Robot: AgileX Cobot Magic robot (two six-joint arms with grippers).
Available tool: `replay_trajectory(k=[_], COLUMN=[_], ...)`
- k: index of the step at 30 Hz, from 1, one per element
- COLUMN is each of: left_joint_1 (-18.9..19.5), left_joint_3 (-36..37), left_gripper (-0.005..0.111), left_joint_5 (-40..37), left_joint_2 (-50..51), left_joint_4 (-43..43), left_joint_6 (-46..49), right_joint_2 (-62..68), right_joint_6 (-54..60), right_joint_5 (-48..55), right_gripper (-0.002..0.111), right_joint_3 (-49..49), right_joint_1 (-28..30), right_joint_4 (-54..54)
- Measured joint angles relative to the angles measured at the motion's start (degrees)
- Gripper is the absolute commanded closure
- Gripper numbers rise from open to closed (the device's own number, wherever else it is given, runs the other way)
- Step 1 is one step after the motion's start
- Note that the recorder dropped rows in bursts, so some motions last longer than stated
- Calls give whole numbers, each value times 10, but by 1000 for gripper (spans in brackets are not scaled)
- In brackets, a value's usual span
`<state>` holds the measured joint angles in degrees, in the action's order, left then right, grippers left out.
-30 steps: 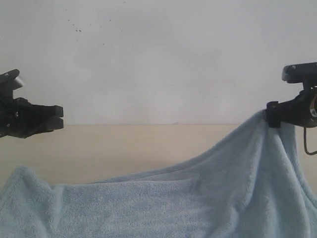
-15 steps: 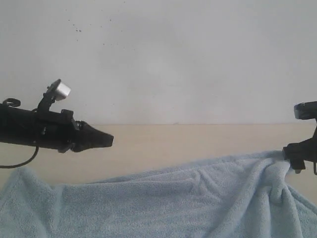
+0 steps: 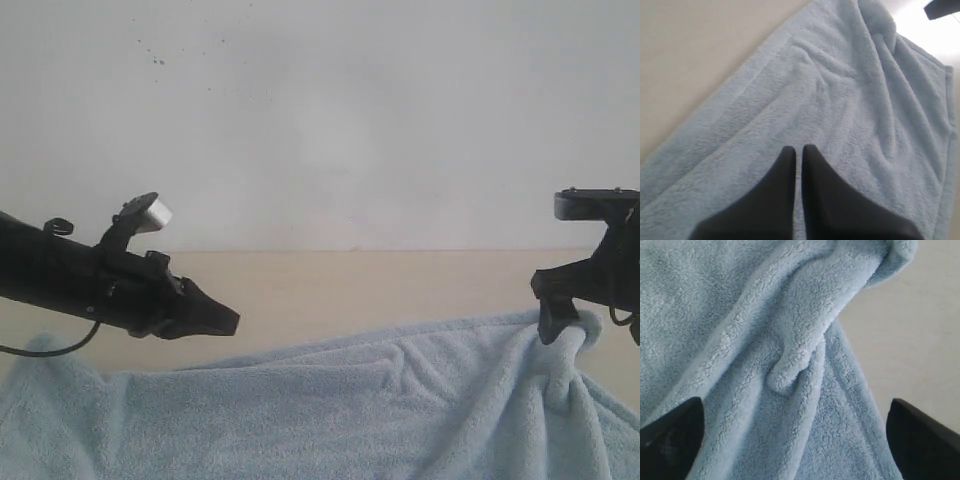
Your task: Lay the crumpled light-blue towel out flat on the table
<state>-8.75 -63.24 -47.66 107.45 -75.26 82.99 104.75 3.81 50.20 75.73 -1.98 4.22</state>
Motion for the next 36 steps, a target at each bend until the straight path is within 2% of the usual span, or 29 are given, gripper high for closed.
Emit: replay_trajectory(k=[3,5,11,16,19,22,26,32,36], left_joint_1=[-33,-60,-120,-120,-113,-107,-106,-106,-106], left_joint_3=[0,0,0,0,6,40,103,153,153], left_gripper=[103,103,103,103,103,103,103,103,103], left_joint_5=[-22,-29,26,82,120,161,215,292,304], left_joint_2=[0,-5,-66,-157,-209,-237,-239,-239,-239], left_joint_4=[18,43,163,250,318,351,355,310,243], left_joint_6=[-5,-15,-95,-234,-321,-366,-381,-385,-385], right_joint_2=[0,0,-1,-42,-95,-128,-131,-131,-120], right_joint_6=[-11,-15,2,4,4,-4,-7,-10,-100], right_joint_5=[9,24,91,70,6,-59,-126,-172,-175], right_gripper=[68,105,104,104,104,104,104,104,104], right_joint_3=[0,0,-2,-46,-121,-206,-293,-320,-344], right_joint_1=[0,0,0,0,0,0,1,1,8], right_joint_4=[0,-1,-8,-11,-26,-64,-86,-72,-199])
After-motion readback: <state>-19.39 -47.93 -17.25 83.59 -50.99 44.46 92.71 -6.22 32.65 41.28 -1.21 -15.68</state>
